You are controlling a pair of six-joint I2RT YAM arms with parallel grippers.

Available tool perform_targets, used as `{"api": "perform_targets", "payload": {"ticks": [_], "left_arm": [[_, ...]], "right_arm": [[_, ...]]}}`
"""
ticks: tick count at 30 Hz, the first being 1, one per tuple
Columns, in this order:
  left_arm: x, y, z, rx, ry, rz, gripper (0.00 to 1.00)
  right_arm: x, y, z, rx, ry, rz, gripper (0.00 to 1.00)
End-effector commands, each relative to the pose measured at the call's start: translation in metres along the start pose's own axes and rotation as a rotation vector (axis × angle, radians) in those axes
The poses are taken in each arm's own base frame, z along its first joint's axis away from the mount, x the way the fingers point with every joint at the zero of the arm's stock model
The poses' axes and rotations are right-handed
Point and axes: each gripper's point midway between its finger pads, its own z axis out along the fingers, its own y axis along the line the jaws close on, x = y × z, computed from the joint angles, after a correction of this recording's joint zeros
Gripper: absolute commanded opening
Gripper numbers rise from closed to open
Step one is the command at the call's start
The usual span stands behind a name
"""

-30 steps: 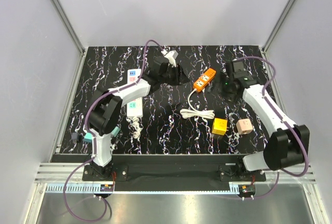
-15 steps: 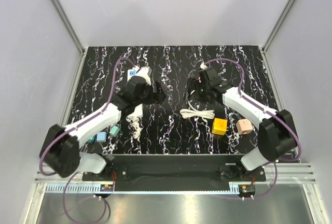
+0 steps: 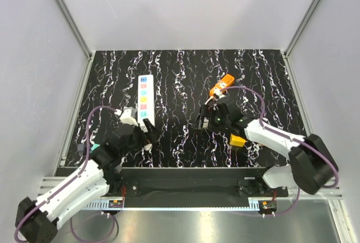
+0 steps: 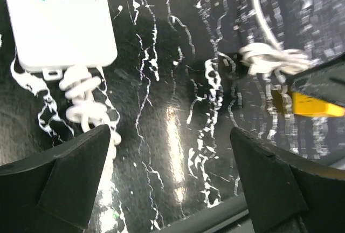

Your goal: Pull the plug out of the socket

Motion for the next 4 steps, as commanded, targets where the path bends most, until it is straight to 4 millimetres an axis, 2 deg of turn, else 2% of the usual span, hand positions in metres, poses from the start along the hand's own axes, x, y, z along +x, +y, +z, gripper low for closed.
{"api": "perform_targets", "payload": {"ticks": [1,2,3,4], "left_arm": [[-0.017,-0.016,-0.016,0.110,-0.118,-0.093,0.99],[-0.013,-0.014,-0.017,0.127,-0.126,-0.114,0.99],[-0.019,-0.023,-0.027,0.195,-0.162,-0.126,0.99],[-0.015,-0.024,-0.028,0.223,-0.165,-0.145,0.99]], "right_arm": [[-0.004,0.025,-0.017,-0.165,-0.096,0.033,1.00],[-0.007,0.039,-0.029,-0.240,-0.127,0.019,1.00],[-0.006,0.045,-0.035,-0.285,-0.134,0.014,1.00],[-0.001,0.054,-0.047,-0.364,-0.141,0.019,1.00]]}}
